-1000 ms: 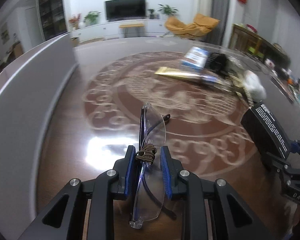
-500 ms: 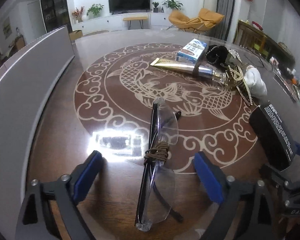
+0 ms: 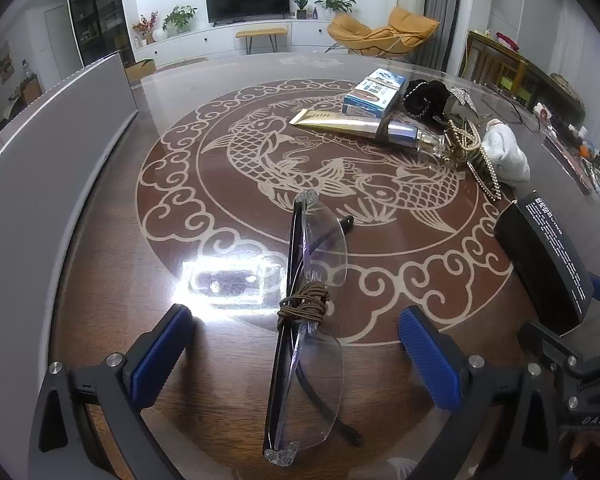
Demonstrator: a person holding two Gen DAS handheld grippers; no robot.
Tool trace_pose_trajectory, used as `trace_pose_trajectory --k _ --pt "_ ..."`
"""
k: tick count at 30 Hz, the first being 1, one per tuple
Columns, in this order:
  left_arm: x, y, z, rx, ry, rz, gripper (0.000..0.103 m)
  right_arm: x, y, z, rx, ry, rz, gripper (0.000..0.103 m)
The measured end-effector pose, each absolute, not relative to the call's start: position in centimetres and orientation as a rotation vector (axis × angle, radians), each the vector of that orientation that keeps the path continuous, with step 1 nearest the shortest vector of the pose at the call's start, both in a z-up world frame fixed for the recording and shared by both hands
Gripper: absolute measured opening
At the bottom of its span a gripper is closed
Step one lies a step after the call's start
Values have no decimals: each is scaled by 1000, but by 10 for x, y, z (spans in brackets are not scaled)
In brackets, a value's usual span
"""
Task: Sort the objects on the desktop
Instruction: 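Lift the glasses and black box into the cardboard bin and release both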
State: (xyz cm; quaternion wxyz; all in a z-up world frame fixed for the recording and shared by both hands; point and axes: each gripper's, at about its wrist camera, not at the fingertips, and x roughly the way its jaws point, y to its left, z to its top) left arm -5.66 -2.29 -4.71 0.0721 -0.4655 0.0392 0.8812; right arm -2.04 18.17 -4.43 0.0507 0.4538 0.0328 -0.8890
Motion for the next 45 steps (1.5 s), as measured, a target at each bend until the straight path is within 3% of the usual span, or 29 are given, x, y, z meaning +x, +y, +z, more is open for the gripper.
trace_pose_trajectory --k 6,10,12,13,14,15,16,17,18,28,36,41,45 --pt "-56 -22 -48 -1406 132 2644 103 -22 181 -45 1396 106 -2696 103" --pt "-63 -20 -46 -1493 202 2511 103 -45 176 -42 1565 161 -2549 103" --pt "-67 -18 -45 -1524 236 2459 103 -54 174 -38 1591 189 -2498 97" --pt "-68 -18 -45 -1516 251 2454 102 -58 174 -37 1603 194 -2472 81" --pt "-68 -19 -43 -1502 237 2454 88 -61 174 -34 1603 209 -2470 62" --pt "-66 -20 -40 -1474 232 2473 74 -63 176 -32 1617 204 -2468 59" --pt "-64 -21 -36 -1441 228 2485 39 -64 180 -30 1633 164 -2452 59" --pt "-63 -23 -33 -1437 219 2476 24 -62 183 -27 1631 143 -2455 59" --pt "-61 -26 -31 -1432 189 2467 20 -58 184 -22 1616 147 -2469 59" --pt "-13 -68 49 -1169 -96 2580 20 -26 156 44 1448 157 -2498 59" --pt "11 -205 127 -1069 -293 2769 20 -31 9 124 1165 204 -2328 59" --pt "-9 -299 108 -1276 -304 2896 20 -37 -115 138 1044 258 -2174 59" --pt "-22 -345 72 -1469 -295 2914 20 -49 -191 110 1061 356 -2099 59"
